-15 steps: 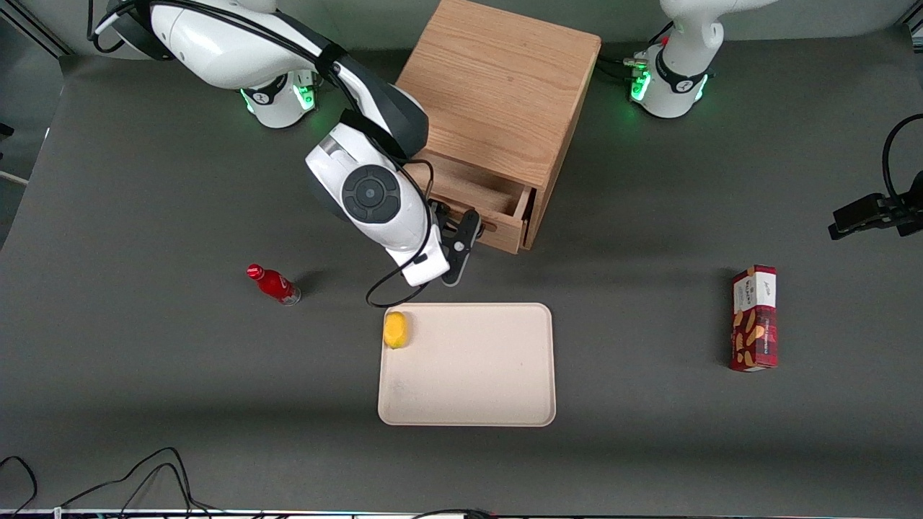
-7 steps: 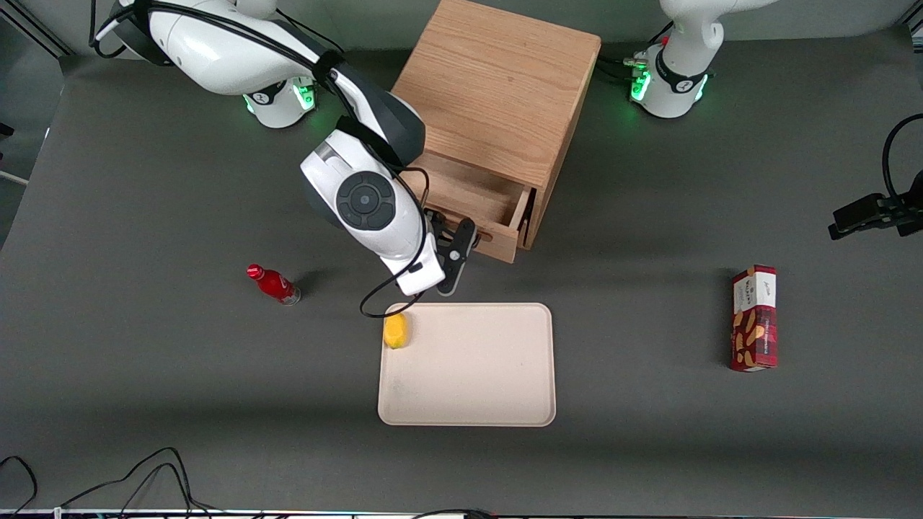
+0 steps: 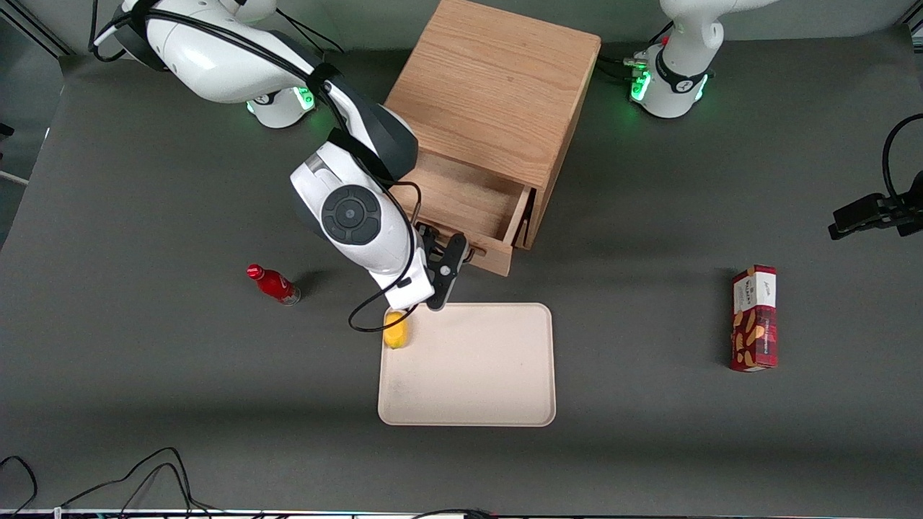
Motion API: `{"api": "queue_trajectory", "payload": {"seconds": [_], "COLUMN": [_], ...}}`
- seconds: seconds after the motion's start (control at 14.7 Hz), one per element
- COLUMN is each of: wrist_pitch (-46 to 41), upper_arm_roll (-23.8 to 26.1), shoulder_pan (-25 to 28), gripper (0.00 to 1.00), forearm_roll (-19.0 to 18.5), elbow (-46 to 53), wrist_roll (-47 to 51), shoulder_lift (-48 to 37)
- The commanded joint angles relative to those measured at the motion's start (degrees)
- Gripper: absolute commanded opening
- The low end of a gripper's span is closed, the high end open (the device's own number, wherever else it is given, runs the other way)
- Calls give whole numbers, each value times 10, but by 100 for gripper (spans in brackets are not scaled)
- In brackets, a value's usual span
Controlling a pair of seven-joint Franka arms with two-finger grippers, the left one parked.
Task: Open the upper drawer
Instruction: 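Pull the upper drawer outward by its handle with the right gripper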
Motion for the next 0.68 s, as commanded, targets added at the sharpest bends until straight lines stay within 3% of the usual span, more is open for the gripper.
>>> {"api": "queue_trajectory", "payload": {"seconds": [0.0, 0.61], "wrist_pitch": [11, 17], "upper_arm_roll": [-12, -25], "shoulder_pan": [14, 15], "gripper": [100, 100], "forearm_roll": [-25, -26], "elbow": [39, 71], "wrist_roll": [-3, -17], "shoulder_lift": [37, 61]}}
